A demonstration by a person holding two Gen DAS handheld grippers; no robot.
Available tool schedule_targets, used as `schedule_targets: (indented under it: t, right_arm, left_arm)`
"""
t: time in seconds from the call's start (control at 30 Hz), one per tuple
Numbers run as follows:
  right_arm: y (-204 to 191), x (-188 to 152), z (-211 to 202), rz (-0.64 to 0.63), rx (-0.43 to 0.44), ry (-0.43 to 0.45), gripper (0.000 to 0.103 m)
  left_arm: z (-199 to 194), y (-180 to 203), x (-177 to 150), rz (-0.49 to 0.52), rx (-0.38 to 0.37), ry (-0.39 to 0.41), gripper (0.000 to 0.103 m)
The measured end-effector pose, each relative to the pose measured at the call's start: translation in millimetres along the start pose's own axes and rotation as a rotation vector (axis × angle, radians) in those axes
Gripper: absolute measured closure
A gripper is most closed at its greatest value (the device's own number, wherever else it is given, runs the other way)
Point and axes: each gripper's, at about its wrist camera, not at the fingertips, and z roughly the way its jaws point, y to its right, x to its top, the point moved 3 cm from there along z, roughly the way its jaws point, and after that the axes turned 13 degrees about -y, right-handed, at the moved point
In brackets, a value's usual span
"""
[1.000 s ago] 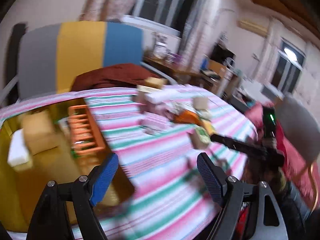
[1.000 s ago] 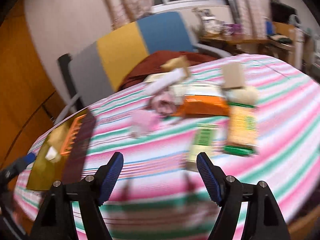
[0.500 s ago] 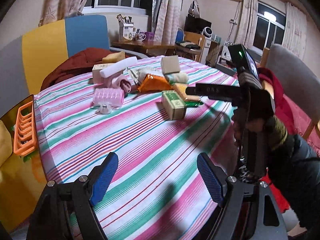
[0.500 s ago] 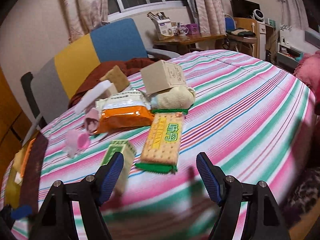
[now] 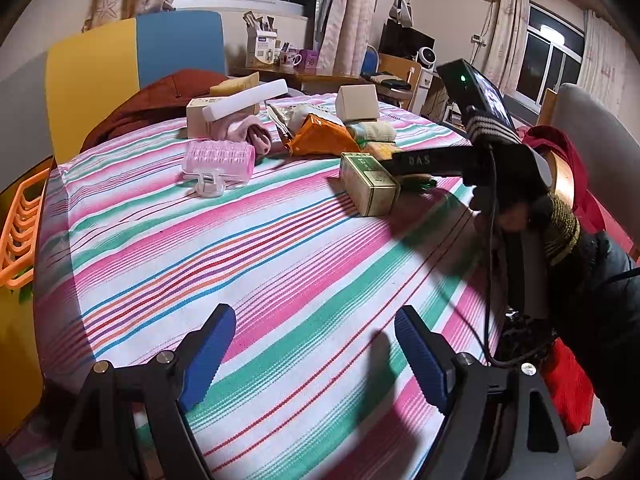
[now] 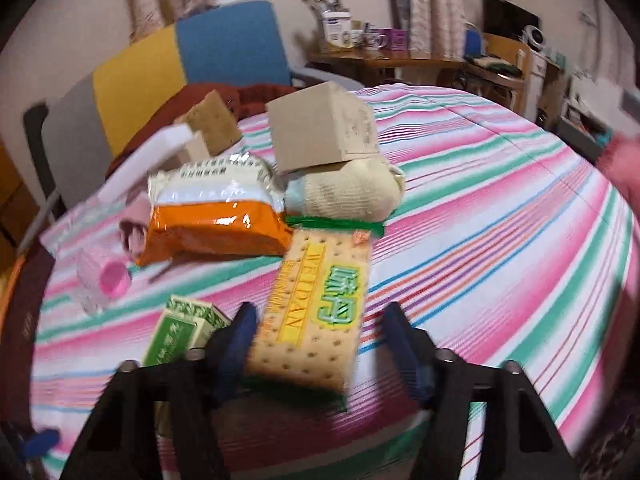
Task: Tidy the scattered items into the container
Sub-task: 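Grasp the yellow WEIDAN cracker pack with the right tool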
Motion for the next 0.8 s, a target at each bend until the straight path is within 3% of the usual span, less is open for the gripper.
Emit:
schedule_targets:
  t: [0.33,0.5,0.73,0.8]
  right_arm:
    - [12.8,-11.6,-4.6,0.011,0.029,0.073,0.054]
    - [14.0,-10.2,-3.8,0.021,0.048,0.082,0.054]
    - [14.9,-10.1,-3.5,0.031,0.061,0.089,0.054]
    - [15.5,-10.0,-3.4,0.035,0.065,0.091,0.054]
  left_arm:
    - [0.4,0.9,10.8,-0.044,0.002,-0.006,0.02]
    - [-3.1,8.4,41.9,-0.027,-0.028,0.018,0.021]
    - [12.5,19.0,92.7,-0.034,-0.096,-0.01,0.021]
    - [19.9,20.6,102.0,-0.042,-0.109,-0.018,0.028]
